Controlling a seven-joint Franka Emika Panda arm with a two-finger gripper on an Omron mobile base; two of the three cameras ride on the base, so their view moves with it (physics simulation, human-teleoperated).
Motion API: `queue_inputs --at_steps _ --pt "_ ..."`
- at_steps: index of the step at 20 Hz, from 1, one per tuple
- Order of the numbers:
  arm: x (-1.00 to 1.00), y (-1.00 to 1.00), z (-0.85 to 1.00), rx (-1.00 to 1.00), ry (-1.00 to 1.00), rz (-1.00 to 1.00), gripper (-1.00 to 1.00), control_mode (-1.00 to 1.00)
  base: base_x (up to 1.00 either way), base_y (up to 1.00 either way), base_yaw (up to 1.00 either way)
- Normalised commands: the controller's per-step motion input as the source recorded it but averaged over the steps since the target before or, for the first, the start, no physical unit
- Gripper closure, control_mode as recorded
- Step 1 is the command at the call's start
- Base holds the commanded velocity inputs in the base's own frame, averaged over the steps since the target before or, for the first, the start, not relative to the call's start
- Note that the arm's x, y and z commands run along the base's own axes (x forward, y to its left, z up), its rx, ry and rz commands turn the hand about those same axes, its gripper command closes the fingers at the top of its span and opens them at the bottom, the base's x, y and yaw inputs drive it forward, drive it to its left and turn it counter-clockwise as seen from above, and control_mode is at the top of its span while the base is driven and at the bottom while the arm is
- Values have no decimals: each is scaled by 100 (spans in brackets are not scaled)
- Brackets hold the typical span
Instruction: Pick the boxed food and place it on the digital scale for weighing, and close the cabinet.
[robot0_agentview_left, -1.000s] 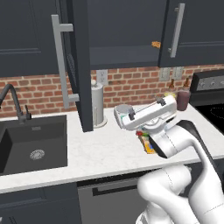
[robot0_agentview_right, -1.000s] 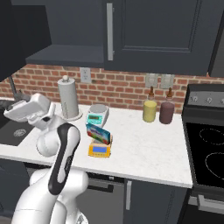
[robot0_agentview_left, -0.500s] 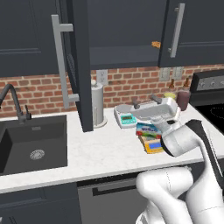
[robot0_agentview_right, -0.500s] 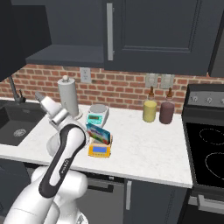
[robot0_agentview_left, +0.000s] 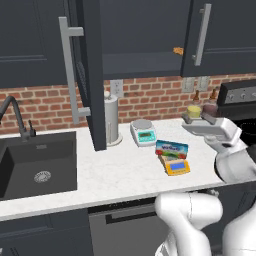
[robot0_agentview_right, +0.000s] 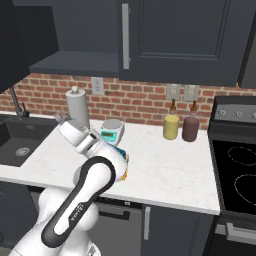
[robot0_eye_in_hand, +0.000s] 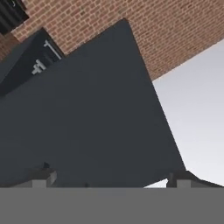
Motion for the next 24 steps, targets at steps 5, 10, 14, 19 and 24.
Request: queue_inputs --at_steps 5,10,14,19,24 --pt "-100 -5 -6 0 -26 -32 -100 -100 0 0 0" --pt "-100 29 -28 2 -32 -35 -100 -100 0 0 0" --pt "-100 86 -40 8 -42 -37 -100 -100 0 0 0" --pt "-100 100 -48 0 -50 -28 -100 -100 0 0 0" --pt "-96 100 -51 1 -52 -26 -100 -100 0 0 0"
